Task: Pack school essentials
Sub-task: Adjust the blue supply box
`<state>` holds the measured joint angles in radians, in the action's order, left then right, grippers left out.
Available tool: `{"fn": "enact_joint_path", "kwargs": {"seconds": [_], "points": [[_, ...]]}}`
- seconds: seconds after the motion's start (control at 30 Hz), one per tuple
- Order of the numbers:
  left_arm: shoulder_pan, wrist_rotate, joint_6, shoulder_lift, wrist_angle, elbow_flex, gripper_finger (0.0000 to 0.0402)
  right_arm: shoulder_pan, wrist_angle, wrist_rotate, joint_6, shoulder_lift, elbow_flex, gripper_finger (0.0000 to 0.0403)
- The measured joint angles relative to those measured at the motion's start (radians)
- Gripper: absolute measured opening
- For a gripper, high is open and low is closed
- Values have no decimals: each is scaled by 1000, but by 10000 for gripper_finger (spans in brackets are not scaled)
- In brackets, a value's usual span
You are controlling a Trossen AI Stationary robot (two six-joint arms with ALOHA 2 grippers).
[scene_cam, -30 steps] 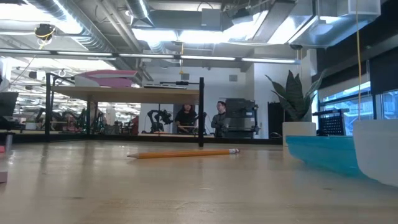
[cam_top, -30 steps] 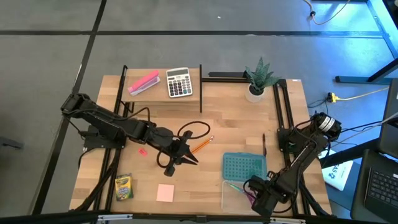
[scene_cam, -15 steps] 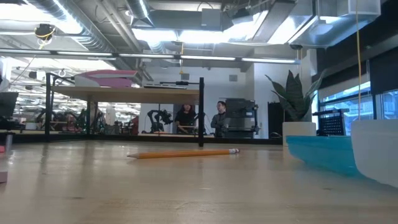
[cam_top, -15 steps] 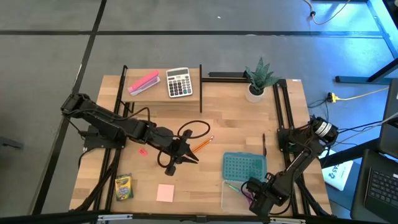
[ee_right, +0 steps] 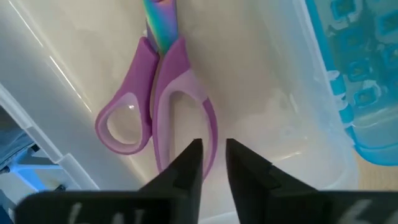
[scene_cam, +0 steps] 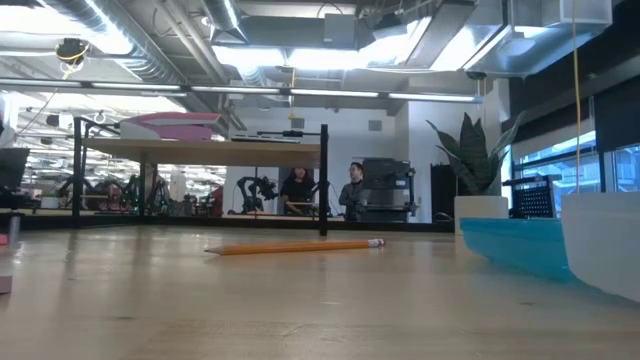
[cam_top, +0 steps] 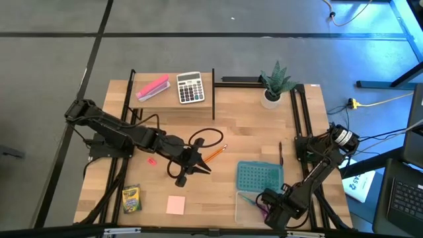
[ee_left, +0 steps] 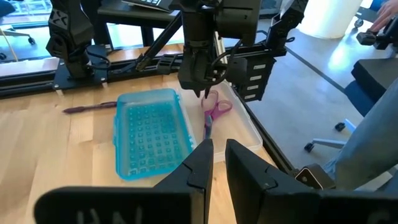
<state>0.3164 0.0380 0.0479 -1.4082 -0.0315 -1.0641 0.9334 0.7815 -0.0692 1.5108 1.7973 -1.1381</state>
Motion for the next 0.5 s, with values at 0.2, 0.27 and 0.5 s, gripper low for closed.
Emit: {"fn": "enact_joint_path", "kwargs": {"seconds": [0.2,0.27,0.5], "points": [[0,0,0,0,0,0,37,0,-5,-3,1,-4,0,118],[0,0,0,0,0,0,37,-4,-5,13,1,-18,0,119],[0,0,0,0,0,0,37,-13,23,127,-30,-46,-1,115]]}}
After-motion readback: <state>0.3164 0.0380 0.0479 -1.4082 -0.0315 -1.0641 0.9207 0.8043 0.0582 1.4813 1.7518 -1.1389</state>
